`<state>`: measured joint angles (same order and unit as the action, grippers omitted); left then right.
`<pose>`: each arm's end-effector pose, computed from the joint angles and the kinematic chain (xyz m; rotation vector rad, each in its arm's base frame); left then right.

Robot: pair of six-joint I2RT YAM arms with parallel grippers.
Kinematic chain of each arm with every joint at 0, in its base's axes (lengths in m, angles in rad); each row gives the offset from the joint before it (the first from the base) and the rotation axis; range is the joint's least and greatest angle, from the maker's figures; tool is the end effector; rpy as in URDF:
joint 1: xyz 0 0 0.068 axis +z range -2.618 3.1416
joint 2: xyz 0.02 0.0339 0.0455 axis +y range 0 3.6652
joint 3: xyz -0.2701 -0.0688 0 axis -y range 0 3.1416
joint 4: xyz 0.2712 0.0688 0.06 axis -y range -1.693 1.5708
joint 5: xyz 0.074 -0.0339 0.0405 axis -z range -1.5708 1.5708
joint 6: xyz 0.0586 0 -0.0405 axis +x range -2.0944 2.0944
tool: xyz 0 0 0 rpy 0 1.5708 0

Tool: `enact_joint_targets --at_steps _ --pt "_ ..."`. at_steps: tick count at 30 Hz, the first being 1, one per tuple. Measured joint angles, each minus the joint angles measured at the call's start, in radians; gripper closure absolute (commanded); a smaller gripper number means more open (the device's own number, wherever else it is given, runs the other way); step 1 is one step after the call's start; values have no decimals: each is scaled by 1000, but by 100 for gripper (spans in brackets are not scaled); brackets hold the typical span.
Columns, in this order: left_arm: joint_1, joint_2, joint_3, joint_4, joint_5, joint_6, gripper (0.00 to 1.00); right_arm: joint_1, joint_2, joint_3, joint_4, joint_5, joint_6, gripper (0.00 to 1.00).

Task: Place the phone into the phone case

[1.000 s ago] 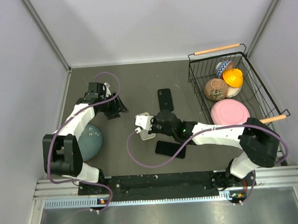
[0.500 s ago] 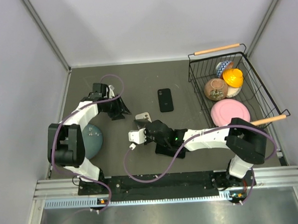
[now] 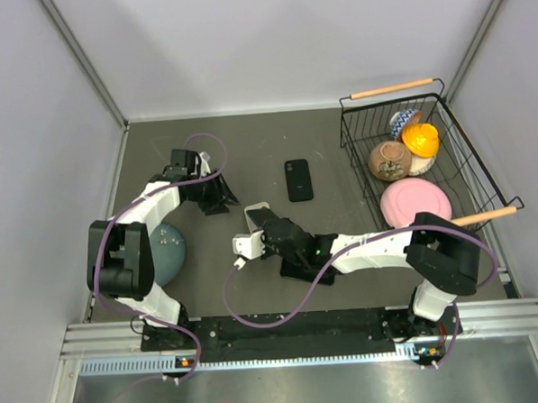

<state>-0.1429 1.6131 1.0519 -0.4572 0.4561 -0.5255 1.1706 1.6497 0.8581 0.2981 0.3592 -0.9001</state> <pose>0.3521 -0.0767 0.1820 -0.3326 2.6337 -0.8270 0.1702 0.3494 0.1709 -1.6289 1.2217 -0.2011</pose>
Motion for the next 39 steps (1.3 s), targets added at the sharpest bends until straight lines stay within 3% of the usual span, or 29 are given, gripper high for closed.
enact_joint_targets --at_steps 5,19,25,39 --pt "-5 0 0 4 0 0 48 2 0 0 -8 -2 -9 100" --pt "-25 0 -6 13 0 -5 49 91 93 -1 6 116 -36 79" --pt "-31 0 -13 13 0 -4 49 91 95 0 -60 114 22 74" --pt "-60 33 -21 14 -5 -3 52 91 115 42 -154 51 117 50"
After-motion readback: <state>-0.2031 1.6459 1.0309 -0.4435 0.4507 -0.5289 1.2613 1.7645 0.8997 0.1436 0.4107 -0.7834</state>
